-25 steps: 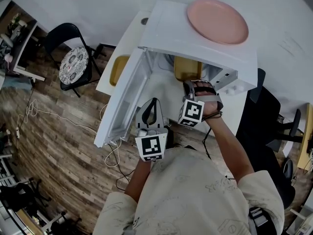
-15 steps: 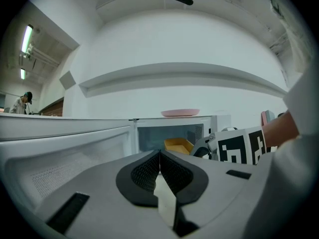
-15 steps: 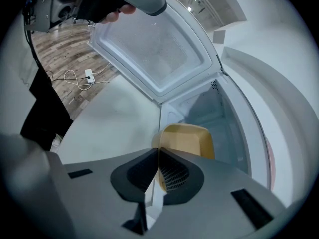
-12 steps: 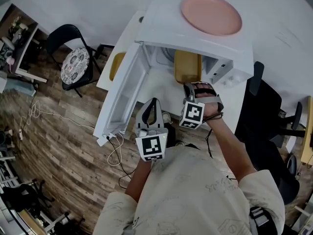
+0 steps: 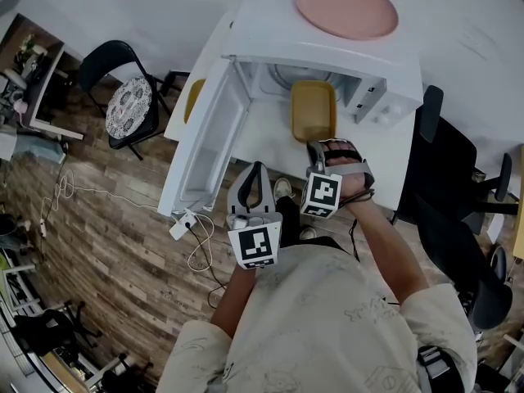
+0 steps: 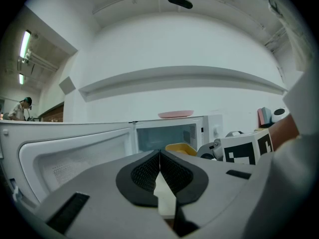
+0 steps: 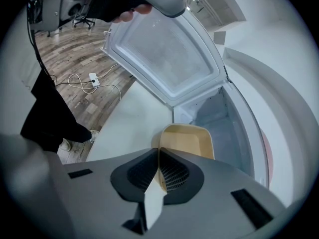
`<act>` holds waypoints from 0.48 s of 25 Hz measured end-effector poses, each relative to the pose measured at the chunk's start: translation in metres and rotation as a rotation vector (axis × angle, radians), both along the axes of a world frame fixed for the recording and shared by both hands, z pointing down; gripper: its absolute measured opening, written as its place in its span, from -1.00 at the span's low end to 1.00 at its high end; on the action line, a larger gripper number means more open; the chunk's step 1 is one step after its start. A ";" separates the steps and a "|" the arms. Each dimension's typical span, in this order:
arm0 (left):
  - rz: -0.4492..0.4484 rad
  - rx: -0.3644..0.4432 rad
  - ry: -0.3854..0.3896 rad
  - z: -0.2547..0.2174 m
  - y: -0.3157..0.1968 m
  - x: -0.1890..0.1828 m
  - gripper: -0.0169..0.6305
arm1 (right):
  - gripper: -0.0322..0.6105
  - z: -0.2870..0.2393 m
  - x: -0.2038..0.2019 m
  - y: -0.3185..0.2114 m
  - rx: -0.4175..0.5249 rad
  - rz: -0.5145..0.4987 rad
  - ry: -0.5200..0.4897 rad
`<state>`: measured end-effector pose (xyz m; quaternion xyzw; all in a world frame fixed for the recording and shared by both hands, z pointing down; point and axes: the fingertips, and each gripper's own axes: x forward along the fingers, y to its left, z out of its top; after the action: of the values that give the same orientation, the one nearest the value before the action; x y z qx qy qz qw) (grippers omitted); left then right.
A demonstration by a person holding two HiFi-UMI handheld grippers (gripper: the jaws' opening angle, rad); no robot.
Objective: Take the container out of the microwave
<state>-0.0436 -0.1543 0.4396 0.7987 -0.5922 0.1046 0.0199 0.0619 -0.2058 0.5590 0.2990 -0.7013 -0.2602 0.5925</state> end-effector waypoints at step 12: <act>0.014 0.012 0.002 0.006 0.033 -0.001 -0.92 | -0.82 0.010 -0.001 0.042 -0.013 0.002 0.009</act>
<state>-0.0447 -0.1211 0.4457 0.8029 -0.5874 0.1004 0.0147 0.0605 -0.1641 0.5692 0.2949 -0.7000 -0.2564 0.5977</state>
